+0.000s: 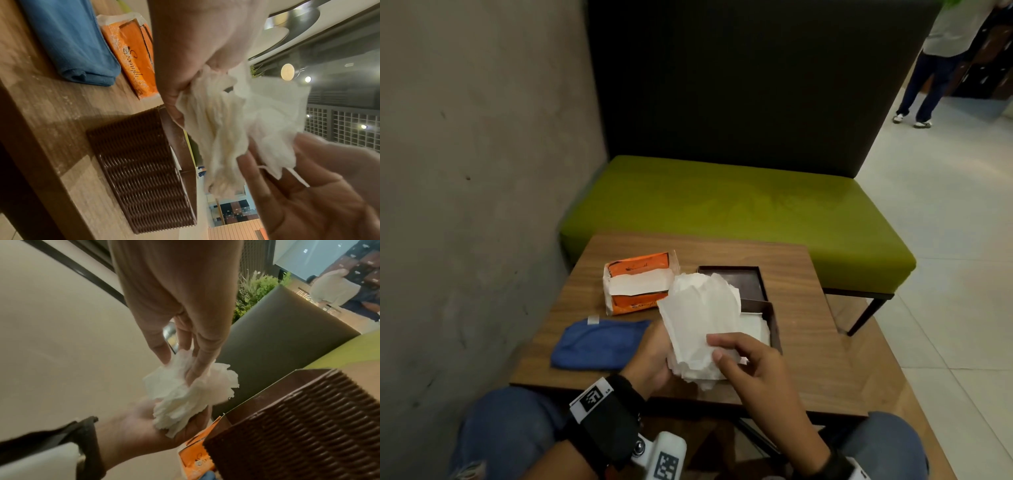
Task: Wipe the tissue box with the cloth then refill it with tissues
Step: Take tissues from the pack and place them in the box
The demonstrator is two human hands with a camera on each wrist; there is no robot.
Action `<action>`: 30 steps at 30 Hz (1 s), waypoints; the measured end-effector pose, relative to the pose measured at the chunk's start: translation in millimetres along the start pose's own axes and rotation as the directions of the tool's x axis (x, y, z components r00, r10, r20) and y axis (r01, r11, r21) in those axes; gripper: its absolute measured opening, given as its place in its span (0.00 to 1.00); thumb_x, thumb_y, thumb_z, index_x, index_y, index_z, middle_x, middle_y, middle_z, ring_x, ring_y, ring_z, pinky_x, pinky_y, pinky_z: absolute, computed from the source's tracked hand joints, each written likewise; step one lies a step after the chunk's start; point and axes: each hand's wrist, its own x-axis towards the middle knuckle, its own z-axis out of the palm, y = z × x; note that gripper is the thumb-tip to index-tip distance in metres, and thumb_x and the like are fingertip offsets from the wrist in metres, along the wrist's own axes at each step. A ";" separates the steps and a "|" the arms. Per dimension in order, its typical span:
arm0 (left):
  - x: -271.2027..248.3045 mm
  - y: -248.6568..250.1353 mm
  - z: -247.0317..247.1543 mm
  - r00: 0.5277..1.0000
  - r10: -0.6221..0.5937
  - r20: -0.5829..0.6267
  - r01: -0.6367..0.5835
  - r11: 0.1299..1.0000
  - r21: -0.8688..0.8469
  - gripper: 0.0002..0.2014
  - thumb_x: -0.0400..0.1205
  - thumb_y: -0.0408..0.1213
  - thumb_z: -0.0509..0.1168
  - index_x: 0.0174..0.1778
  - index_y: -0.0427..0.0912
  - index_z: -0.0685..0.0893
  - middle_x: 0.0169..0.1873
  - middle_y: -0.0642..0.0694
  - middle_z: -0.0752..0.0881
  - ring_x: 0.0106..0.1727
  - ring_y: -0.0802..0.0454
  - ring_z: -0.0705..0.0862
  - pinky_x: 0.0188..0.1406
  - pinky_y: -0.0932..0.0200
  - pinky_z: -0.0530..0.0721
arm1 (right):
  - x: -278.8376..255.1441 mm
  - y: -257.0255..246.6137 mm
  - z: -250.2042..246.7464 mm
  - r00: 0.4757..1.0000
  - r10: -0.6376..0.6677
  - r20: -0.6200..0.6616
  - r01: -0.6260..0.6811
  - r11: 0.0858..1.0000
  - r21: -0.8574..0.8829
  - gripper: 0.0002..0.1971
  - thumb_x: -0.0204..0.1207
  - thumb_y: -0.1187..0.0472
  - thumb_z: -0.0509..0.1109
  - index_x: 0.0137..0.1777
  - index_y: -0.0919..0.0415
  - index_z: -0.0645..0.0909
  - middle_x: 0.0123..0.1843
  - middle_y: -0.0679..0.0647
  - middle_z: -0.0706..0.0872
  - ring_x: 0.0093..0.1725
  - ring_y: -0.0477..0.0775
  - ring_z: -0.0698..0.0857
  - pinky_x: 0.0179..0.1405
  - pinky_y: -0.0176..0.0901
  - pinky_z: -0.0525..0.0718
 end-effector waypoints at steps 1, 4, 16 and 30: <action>0.7 1.5 0.8 0.998 -0.030 0.058 0.032 0.999 -0.039 0.21 0.87 0.49 0.49 0.58 0.38 0.80 0.37 0.38 0.90 0.37 0.40 0.88 0.37 0.47 0.85 | 0.1 1.8 0.5 1.000 0.013 -0.008 -0.013 1.000 -0.017 0.10 0.79 0.62 0.71 0.56 0.51 0.87 0.56 0.44 0.88 0.58 0.38 0.84 0.52 0.30 0.85; 0.5 4.4 3.4 0.991 -0.044 0.124 0.065 0.984 -0.166 0.34 0.80 0.67 0.44 0.61 0.45 0.81 0.48 0.37 0.91 0.45 0.38 0.91 0.36 0.46 0.89 | 0.4 5.9 1.4 0.998 0.013 -0.055 -0.013 1.000 -0.001 0.12 0.78 0.62 0.72 0.59 0.48 0.86 0.60 0.45 0.86 0.60 0.38 0.84 0.59 0.35 0.85; 10.2 -13.1 -9.4 0.981 0.160 0.107 -0.173 0.978 0.119 0.28 0.74 0.30 0.72 0.70 0.48 0.75 0.60 0.42 0.87 0.59 0.41 0.87 0.54 0.38 0.86 | 4.6 -3.7 -9.7 0.952 -0.202 -0.230 0.143 0.957 -0.251 0.20 0.76 0.37 0.64 0.65 0.41 0.77 0.60 0.40 0.80 0.54 0.37 0.81 0.43 0.29 0.81; 2.7 -21.6 11.5 0.969 0.233 0.086 -0.240 0.791 0.563 0.35 0.71 0.48 0.75 0.72 0.51 0.67 0.59 0.50 0.82 0.59 0.51 0.83 0.58 0.52 0.84 | 38.8 0.4 5.1 0.929 0.369 0.009 -0.324 0.803 0.500 0.13 0.71 0.63 0.78 0.55 0.57 0.84 0.43 0.56 0.93 0.44 0.57 0.93 0.46 0.53 0.91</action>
